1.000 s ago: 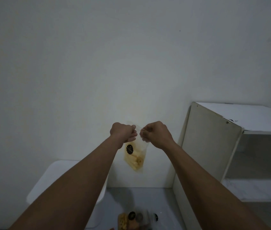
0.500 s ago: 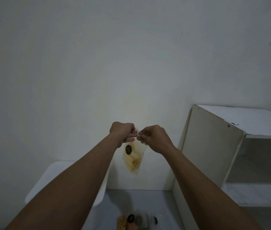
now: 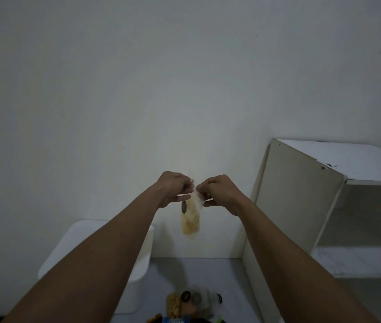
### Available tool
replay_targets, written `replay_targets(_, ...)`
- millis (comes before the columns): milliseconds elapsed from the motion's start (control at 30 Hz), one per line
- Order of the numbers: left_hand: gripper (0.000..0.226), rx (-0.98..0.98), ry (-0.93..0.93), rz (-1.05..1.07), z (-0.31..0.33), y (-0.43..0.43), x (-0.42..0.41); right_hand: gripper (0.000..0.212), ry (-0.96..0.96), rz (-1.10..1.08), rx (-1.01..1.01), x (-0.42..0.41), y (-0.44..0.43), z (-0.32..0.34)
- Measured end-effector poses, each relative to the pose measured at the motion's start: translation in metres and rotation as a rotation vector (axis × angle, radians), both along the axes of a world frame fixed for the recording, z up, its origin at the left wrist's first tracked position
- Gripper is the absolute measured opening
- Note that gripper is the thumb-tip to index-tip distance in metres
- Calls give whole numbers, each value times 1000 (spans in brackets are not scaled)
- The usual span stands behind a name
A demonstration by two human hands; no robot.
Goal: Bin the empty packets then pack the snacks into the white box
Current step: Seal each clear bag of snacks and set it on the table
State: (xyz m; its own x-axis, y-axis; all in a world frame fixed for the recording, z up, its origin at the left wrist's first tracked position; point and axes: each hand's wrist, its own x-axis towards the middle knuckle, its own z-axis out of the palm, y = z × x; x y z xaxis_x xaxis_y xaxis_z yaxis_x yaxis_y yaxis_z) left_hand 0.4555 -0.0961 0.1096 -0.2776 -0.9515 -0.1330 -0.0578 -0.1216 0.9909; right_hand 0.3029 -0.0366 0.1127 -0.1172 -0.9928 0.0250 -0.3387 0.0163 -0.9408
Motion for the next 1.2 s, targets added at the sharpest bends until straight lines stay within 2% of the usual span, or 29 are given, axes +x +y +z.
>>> replay_targets(133,19,66,3,6,-7,0,1,19,127,-34,-24,0,3,-8)
replay_targets(267,19,77,65,51,-10,-4,-2,46,287,-32,-46,-1,5,-27)
replay_targets(300,19,66,58,56,-12,-4,-4,42,328,-32,-38,-1,4,-34)
replay_targets(367,18,10,16,75,-20,-6,-8,19,379,-77,-66,-3,1,-49)
replay_targets(400,16,-38,-22,111,-29,-8,-10,12,377,-119,-86,-4,0,-55)
replay_targets(500,27,-160,-136,302,-62,-5,-14,20,346,-225,-114,-9,-5,-75)
replay_targets(600,44,-65,-186,271,-105,-6,-21,23,320,-220,-73,-16,-13,-98)
replay_targets(700,31,46,-220,155,-148,-11,-33,24,268,-231,-45,-28,-26,-125)
replay_targets(800,19,88,-201,236,-184,-21,-40,10,169,-286,-17,-43,-40,-158)
replay_targets(933,17,52,-255,353,-228,-42,-48,26,168,-235,174,-51,-66,-214)
replay_targets(1100,42,78,-356,492,-289,-64,-51,20,104,-212,267,-46,-101,-284)
replay_targets(1200,34,72,-357,572,-320,-81,-55,22,85,-282,306,-42,-116,-313)
